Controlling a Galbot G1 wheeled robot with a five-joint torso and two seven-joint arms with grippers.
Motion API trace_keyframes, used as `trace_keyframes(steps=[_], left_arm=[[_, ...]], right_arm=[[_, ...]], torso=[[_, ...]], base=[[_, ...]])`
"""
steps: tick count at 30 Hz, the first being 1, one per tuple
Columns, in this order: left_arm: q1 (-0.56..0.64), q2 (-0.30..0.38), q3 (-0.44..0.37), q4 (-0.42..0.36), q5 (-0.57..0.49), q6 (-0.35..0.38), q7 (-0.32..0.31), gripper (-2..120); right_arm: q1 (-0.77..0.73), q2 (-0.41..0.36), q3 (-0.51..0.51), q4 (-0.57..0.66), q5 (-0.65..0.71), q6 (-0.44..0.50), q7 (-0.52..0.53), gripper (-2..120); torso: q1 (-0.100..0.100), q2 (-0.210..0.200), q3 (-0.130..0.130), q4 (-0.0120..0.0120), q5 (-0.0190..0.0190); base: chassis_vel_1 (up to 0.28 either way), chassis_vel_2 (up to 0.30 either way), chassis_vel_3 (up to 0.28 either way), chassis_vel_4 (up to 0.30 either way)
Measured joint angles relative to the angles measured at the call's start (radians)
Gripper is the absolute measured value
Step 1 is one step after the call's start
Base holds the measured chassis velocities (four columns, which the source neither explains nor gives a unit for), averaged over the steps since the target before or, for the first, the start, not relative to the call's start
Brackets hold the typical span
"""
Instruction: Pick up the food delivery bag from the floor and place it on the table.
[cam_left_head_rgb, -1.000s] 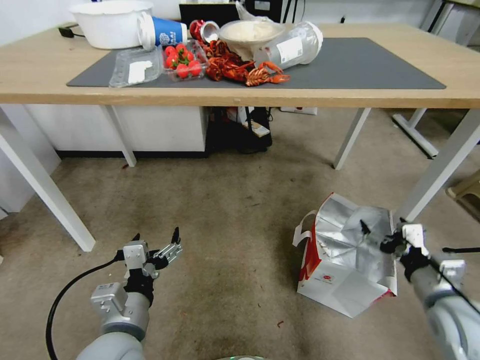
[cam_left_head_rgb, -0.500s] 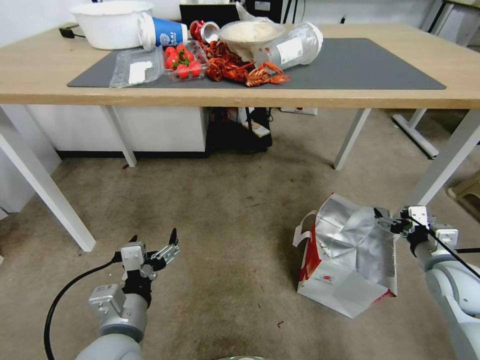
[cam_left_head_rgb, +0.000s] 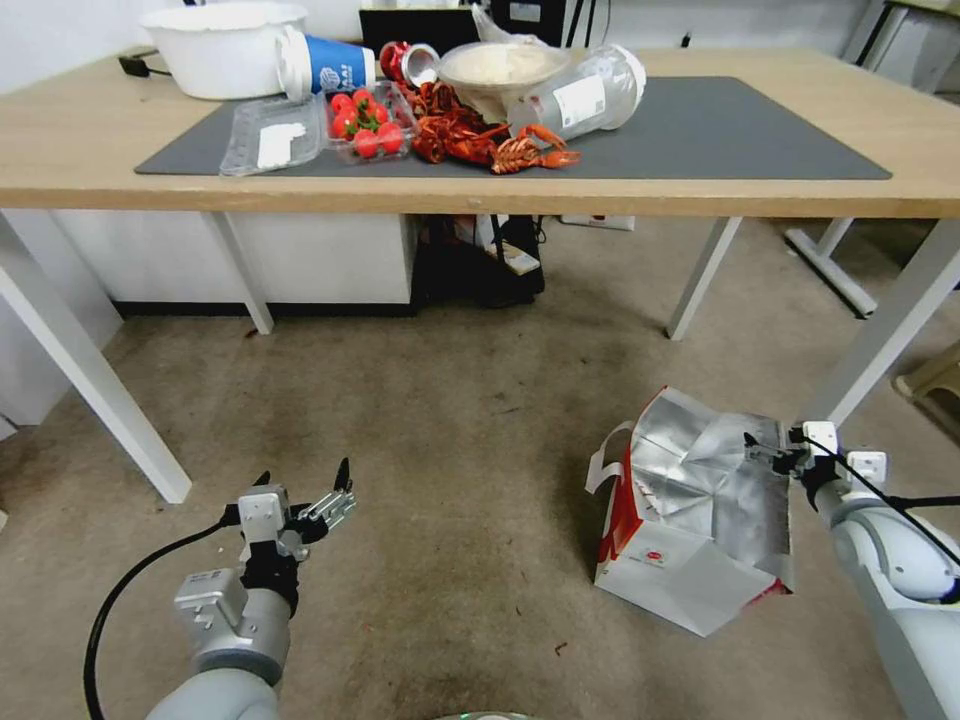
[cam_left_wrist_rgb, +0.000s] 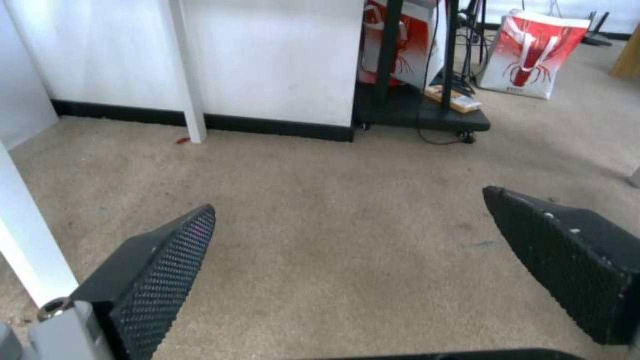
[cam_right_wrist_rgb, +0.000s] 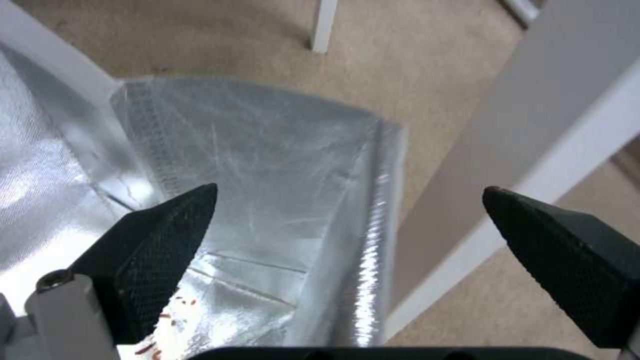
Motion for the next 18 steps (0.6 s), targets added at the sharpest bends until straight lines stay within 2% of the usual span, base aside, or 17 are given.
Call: trace_keyframes(steps=[5,8,9,10,11,13,14,17,18], left_arm=[[-0.003,0.014,-0.009,0.0,0.003,0.002,0.011,100],[-0.01,0.034,-0.024,0.0,0.003,0.016,0.024,100],[-0.01,0.036,-0.025,0.0,0.003,0.017,0.025,100],[-0.01,0.036,-0.025,0.0,0.003,0.017,0.025,100],[-0.009,0.035,-0.024,0.0,0.004,0.017,0.026,100],[-0.009,0.035,-0.023,0.0,0.004,0.017,0.028,100],[-0.009,0.035,-0.023,0.0,0.004,0.017,0.028,100],[-0.01,0.039,-0.023,0.0,0.004,0.017,0.033,100],[-0.01,0.039,-0.023,0.0,0.004,0.017,0.033,100]], right_arm=[[0.02,0.008,-0.013,-0.021,-0.001,-0.002,-0.002,96],[0.034,0.013,-0.021,-0.041,-0.006,-0.007,-0.005,82],[0.037,0.014,-0.022,-0.049,-0.01,-0.01,-0.006,74],[0.037,0.014,-0.022,-0.049,-0.01,-0.01,-0.006,74],[0.037,0.014,-0.022,-0.056,-0.011,-0.012,-0.009,63],[0.037,0.014,-0.022,-0.059,-0.011,-0.012,-0.011,53],[0.037,0.014,-0.022,-0.059,-0.011,-0.012,-0.011,53],[0.036,0.014,-0.021,-0.061,-0.011,-0.01,-0.016,39],[0.036,0.014,-0.021,-0.061,-0.011,-0.01,-0.016,39]], torso=[[0.0,0.0,0.0,0.0001,-0.0001],[0.0,0.0,0.0,-0.0001,-0.0001],[0.0,0.0,0.0,0.0,-0.0001],[0.0,0.0,0.0,0.0,-0.0001],[0.0,0.0,0.0,0.0,0.0],[0.0,0.0,0.0,0.0,-0.0001],[0.0,0.0,0.0,0.0,-0.0001],[0.0,0.0,0.0,0.0,-0.0001],[0.0,0.0,0.0,0.0,-0.0001]], base=[[0.0,0.0,0.0,0.0],[0.0,0.0,0.0,0.0],[0.0,0.0,0.0,0.0],[0.0,0.0,0.0,0.0],[0.0,0.0,0.0,0.0],[0.0,0.0,0.0,0.0],[0.0,0.0,0.0,0.0],[0.0,0.0,0.0,0.0],[0.0,0.0,0.0,0.0]])
